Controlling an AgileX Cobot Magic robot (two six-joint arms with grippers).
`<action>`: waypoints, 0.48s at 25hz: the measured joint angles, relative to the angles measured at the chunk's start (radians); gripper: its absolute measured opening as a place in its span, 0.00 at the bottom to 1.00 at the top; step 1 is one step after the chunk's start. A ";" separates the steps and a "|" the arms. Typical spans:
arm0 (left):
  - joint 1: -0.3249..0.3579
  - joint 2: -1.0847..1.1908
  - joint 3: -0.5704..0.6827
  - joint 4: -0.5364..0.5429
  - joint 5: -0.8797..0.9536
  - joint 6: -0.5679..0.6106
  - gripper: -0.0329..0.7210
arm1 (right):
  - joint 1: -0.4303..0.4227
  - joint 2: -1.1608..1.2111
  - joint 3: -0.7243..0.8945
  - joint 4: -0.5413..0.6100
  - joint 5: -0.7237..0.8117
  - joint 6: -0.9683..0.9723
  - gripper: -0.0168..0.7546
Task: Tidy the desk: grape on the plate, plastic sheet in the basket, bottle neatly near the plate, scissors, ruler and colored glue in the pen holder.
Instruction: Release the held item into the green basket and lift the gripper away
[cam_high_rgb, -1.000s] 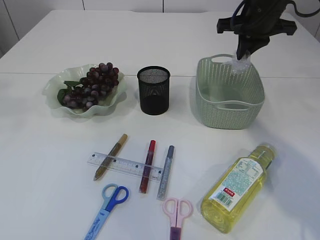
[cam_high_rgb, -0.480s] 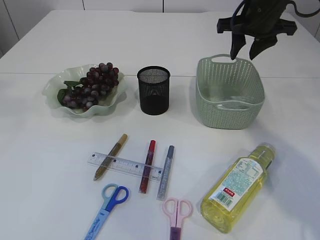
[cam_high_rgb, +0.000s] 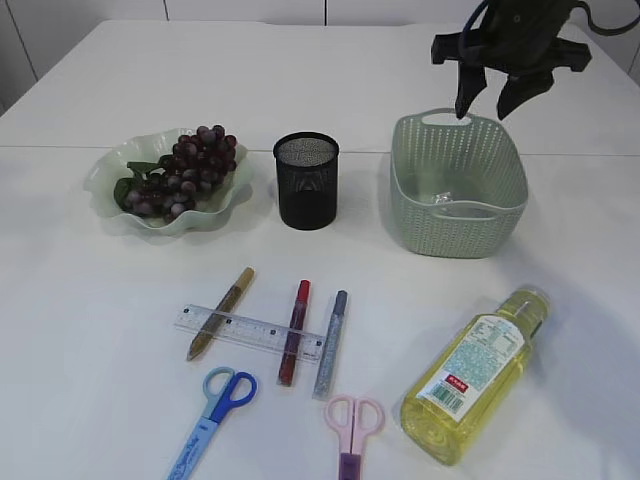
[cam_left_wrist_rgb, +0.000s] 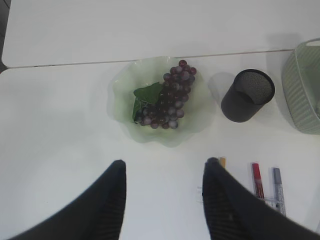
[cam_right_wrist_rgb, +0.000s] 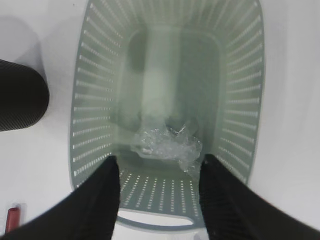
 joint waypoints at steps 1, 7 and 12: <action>0.000 0.000 0.000 0.000 0.000 0.000 0.52 | 0.000 -0.002 0.000 0.000 0.000 0.000 0.56; 0.000 0.000 0.000 0.002 0.000 0.000 0.52 | 0.000 -0.079 0.056 0.025 0.000 0.000 0.56; 0.000 0.000 0.000 0.002 0.000 0.000 0.52 | 0.000 -0.190 0.199 0.027 0.000 0.028 0.56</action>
